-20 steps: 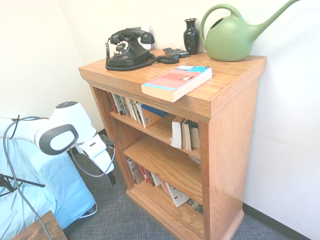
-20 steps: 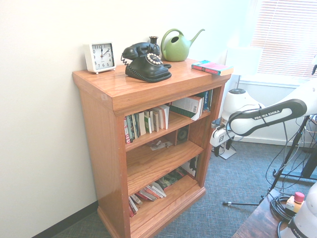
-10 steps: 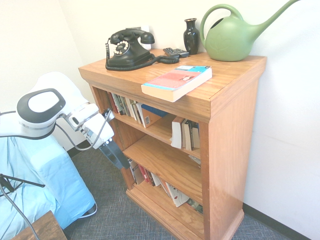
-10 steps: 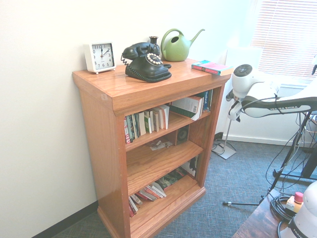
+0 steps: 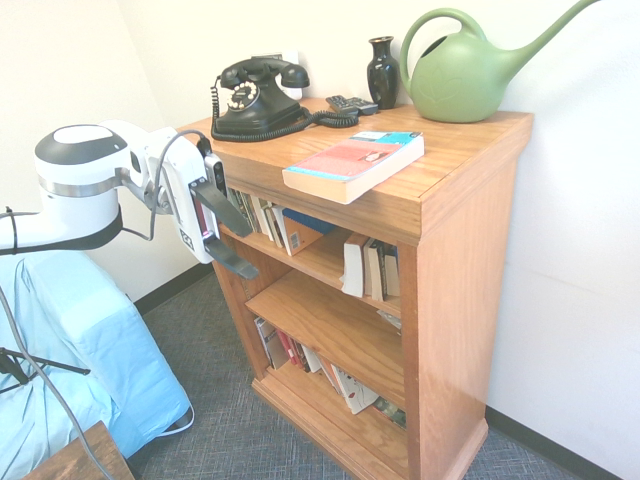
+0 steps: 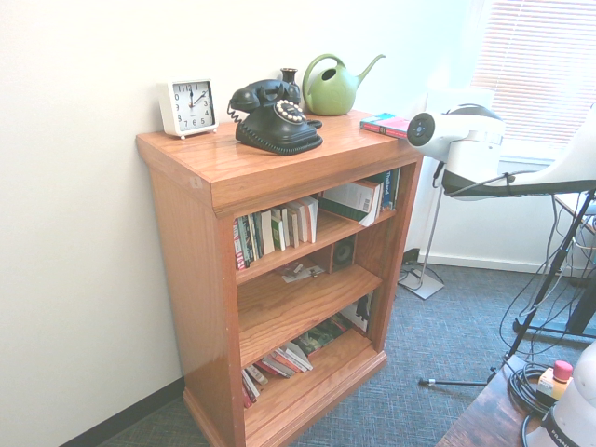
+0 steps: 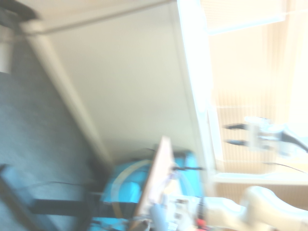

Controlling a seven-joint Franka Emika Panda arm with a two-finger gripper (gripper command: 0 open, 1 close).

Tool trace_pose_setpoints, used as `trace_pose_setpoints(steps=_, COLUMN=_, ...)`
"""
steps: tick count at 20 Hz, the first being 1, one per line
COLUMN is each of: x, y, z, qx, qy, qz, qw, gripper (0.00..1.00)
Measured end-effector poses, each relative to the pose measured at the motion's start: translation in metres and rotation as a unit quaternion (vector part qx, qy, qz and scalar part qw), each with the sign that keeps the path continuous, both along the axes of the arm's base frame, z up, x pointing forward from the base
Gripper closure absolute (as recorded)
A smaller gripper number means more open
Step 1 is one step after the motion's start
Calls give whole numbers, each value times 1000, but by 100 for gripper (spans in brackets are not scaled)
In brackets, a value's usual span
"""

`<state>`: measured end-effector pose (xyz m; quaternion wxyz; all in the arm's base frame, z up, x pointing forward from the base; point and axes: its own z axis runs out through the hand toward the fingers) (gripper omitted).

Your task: Organize the shelf

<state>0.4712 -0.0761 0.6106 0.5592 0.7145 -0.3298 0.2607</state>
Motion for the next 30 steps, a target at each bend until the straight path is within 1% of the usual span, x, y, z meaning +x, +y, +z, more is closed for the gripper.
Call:
trace_pose_setpoints(steps=6, x=26, y=6, z=7, qx=-43, qy=3, qz=8, qw=999, gripper=0)
trace_pose_setpoints(steps=11, x=48, y=8, z=8, qx=-62, qy=-3, qz=16, qw=998, gripper=0)
trace_pose_setpoints(steps=17, x=71, y=15, z=6, qx=-63, qy=-20, qz=21, qw=998, gripper=0)
trace_pose_setpoints(steps=24, x=88, y=4, z=12, qx=-60, qy=-33, qz=10, qw=998, gripper=0)
trace_pose_setpoints(steps=30, x=104, y=0, z=7, qx=-57, qy=-33, qz=7, qw=998, gripper=0)
